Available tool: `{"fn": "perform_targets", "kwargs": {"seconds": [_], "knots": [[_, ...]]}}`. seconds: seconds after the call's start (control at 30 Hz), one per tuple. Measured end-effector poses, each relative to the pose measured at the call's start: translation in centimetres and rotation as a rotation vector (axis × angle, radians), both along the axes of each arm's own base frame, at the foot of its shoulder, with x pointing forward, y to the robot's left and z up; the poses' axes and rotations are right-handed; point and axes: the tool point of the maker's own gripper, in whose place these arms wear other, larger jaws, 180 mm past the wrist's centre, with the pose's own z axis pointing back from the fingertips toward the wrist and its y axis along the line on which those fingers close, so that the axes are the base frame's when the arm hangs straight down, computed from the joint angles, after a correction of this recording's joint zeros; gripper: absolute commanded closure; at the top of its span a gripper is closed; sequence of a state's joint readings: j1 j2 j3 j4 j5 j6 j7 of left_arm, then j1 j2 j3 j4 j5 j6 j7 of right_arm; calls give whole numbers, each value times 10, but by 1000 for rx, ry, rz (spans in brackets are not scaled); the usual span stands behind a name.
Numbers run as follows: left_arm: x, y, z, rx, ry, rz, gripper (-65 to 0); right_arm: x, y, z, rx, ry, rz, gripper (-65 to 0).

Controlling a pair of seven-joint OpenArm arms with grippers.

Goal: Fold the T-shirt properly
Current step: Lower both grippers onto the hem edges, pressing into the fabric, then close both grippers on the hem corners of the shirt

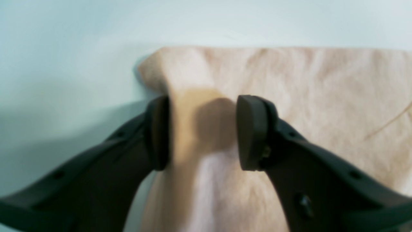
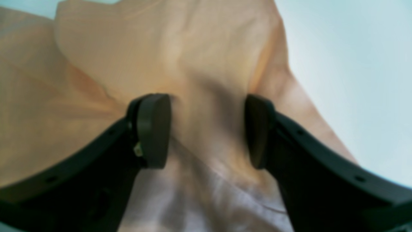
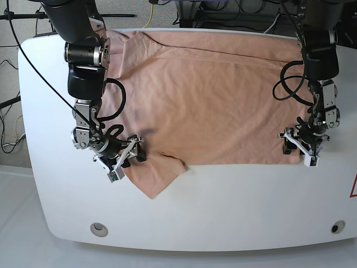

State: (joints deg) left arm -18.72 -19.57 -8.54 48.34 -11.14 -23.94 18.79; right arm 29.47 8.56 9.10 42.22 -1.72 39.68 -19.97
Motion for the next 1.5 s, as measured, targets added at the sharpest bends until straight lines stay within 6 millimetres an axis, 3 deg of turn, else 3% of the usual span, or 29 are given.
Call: {"fn": "perform_targets", "kwargs": {"seconds": [0.6, 0.73, 0.93, 1.0, 1.4, 1.5], "knots": [[2, 1, -1, 4, -1, 11, -393, 0, 3, 0, -1, 0, 8, -358], [2, 1, -1, 4, 0, 11, -313, 0, 3, -1, -1, 0, 8, -359], [-1, 4, -4, 15, 8, 13, -60, 0, 3, 0, -2, 0, 8, -357], [-2, 5, -4, 16, 15, 14, -2, -1, 3, 0, -2, 0, 8, -355], [-2, 7, -4, 17, 31, 19, -5, 0, 1, -1, -7, 9, 6, -69], [-2, 7, -3, 17, 30, 18, -29, -1, 1, -1, -7, 11, 6, -27]]}}
